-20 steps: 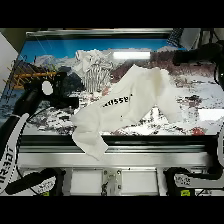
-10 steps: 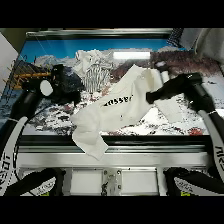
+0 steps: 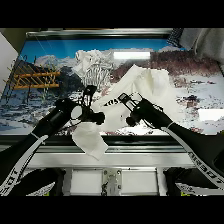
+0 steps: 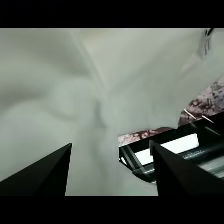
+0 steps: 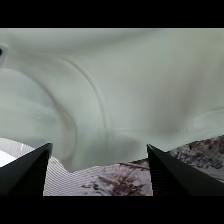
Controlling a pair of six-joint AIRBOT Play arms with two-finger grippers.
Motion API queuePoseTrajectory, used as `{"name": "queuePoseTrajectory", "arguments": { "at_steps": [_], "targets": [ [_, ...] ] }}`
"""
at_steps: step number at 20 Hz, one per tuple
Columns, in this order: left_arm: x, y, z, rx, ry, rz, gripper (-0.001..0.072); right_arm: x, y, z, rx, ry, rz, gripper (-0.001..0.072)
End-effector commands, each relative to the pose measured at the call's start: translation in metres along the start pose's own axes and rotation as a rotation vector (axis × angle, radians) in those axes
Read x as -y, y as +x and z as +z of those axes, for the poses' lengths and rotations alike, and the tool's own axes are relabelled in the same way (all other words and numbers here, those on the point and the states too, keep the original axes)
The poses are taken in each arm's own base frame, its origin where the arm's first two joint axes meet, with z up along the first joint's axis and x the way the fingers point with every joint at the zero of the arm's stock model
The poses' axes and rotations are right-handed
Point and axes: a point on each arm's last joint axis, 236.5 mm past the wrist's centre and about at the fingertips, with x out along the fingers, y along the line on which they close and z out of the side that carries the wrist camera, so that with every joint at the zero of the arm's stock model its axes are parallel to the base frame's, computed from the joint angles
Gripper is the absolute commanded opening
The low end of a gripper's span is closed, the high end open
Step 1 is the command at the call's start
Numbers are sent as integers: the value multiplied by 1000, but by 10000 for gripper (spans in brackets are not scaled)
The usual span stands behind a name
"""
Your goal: Fold the clothes and pants, and hang the long-sleeved shirts on hangers.
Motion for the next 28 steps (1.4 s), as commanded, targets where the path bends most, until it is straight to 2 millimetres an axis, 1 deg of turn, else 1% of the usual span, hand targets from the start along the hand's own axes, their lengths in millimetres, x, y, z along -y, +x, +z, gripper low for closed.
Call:
{"name": "queuePoseTrajectory", "arguments": {
  "at_steps": [1,4,5,6,7,8,11,13,16,18,19,20,21,24,26,28],
  "targets": [
    [9,12,-9,-33,-1,-3,515,16,14,1,-10,16,-123,634],
    [7,18,-12,-50,-22,4,515,30,18,2,-7,54,-190,633],
    [7,19,-13,-55,-29,6,515,31,18,2,-5,59,-195,632],
    [6,21,-13,-58,-30,8,516,32,19,2,-6,61,-196,504],
    [6,23,-14,-63,-37,10,515,31,19,2,-7,61,-195,335],
    [6,24,-14,-66,-38,11,515,31,19,2,-7,61,-194,291],
    [6,24,-13,-62,-46,11,515,31,20,2,-4,83,-195,281],
    [6,24,-12,-57,-70,9,515,31,20,2,0,115,-195,21],
    [7,24,-12,-54,-95,9,515,31,20,3,5,143,-192,20],
    [12,24,-13,-50,-79,6,515,30,20,5,12,144,-187,34],
    [16,25,-14,-50,-62,5,515,29,21,4,10,145,-187,147],
    [21,25,-16,-50,-48,1,515,29,22,3,6,143,-188,324],
    [23,25,-16,-47,-41,-2,515,29,24,3,0,141,-188,366],
    [30,26,-20,-51,-23,-7,515,27,30,-1,-20,135,-190,355],
    [30,26,-20,-51,-31,-7,515,28,32,-4,-32,136,-194,25],
    [30,26,-19,-48,-35,-8,515,31,26,-5,-34,144,-201,19]
  ]
}}
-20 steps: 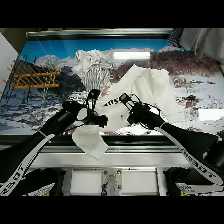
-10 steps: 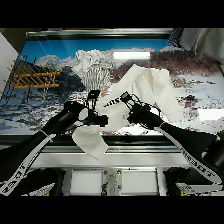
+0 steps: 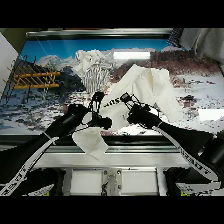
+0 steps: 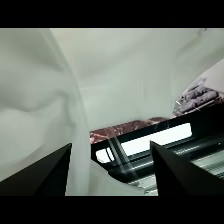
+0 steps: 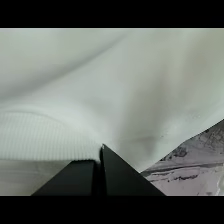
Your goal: Fold the clothes and pants, and hang the long-sleeved shirts on hangers.
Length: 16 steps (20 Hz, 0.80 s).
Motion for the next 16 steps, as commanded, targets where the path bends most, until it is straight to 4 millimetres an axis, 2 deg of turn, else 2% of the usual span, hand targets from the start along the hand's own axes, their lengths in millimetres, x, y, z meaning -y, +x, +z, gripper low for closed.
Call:
{"name": "queuePoseTrajectory", "arguments": {
  "at_steps": [1,4,9,11,13,15,16],
  "targets": [
    [2,0,1,8,-21,-5,515,8,-10,-4,-14,17,-14,19],
    [12,0,9,49,-43,-31,515,22,-50,-11,-13,79,7,19],
    [55,4,20,53,32,-62,514,9,-136,-10,56,219,237,19],
    [69,11,22,29,55,-58,515,11,-155,-13,77,247,272,19],
    [76,18,25,19,63,-56,515,11,-165,-18,75,258,290,19],
    [72,25,22,-3,40,-32,515,12,-172,-22,80,266,301,19],
    [63,29,21,-9,23,6,515,14,-175,-22,89,269,304,19]
  ]
}}
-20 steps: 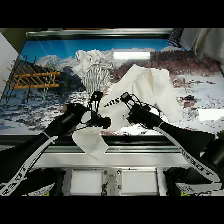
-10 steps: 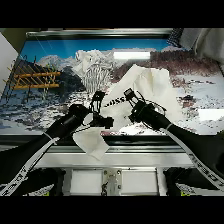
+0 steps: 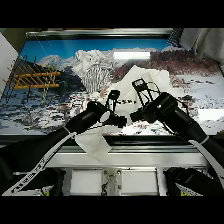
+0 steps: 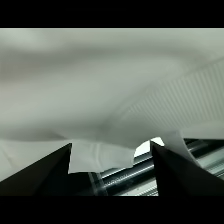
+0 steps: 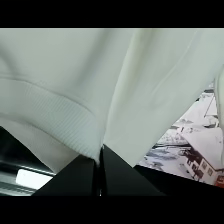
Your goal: Fold the clothes and pants, and hang the long-sleeved shirts on hangers.
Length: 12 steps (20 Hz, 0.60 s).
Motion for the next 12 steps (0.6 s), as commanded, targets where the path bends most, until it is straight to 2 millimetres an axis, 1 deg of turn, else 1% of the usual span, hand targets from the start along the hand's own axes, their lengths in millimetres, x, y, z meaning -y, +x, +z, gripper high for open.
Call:
{"name": "queuePoseTrajectory", "arguments": {
  "at_steps": [1,2,5,6,7,8,10,11,12],
  "targets": [
    [-15,11,-3,-27,-44,86,515,-4,-18,-5,10,30,41,19],
    [-18,12,-2,-23,-62,103,515,-3,-21,-5,18,45,43,19],
    [-11,16,-7,-25,-42,98,514,-4,-28,-4,37,70,58,19],
    [-10,19,-12,-43,-32,110,489,-3,-30,-4,42,73,59,19],
    [-15,22,-19,-62,-14,143,486,-3,-32,-3,48,75,61,19],
    [-25,24,-26,-85,10,202,485,-2,-34,-4,51,76,62,19],
    [-48,18,-36,-116,59,332,484,5,-36,-9,30,84,45,19],
    [-58,11,-37,-118,83,384,400,14,-35,-13,9,89,28,19],
    [-66,2,-33,-105,98,420,184,22,-34,-15,-6,99,15,19]
  ]
}}
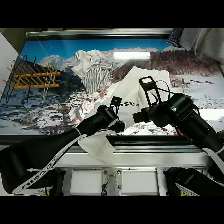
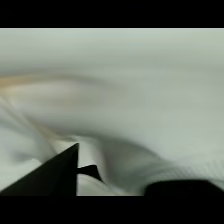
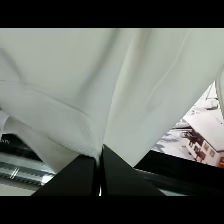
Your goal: Fold the clothes and pants, and hang the long-sleeved shirts on hangers.
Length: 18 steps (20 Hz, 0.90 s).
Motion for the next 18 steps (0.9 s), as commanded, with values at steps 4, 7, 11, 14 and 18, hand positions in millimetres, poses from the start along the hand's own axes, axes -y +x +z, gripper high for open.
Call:
{"name": "queuePoseTrajectory", "arguments": {
  "at_steps": [4,7,11,14,18],
  "targets": [
    [-44,-72,27,161,56,116,13,50,-8,3,-40,12,-65,19],
    [-41,-185,75,400,106,-2,13,68,-53,40,73,4,-63,19],
    [-39,-376,105,811,114,-180,13,75,-163,97,357,35,-31,19],
    [-38,-458,97,981,142,-256,13,77,-230,110,507,76,5,19],
    [-49,-423,78,828,171,-180,13,80,-220,82,372,85,-12,19]
  ]
}}
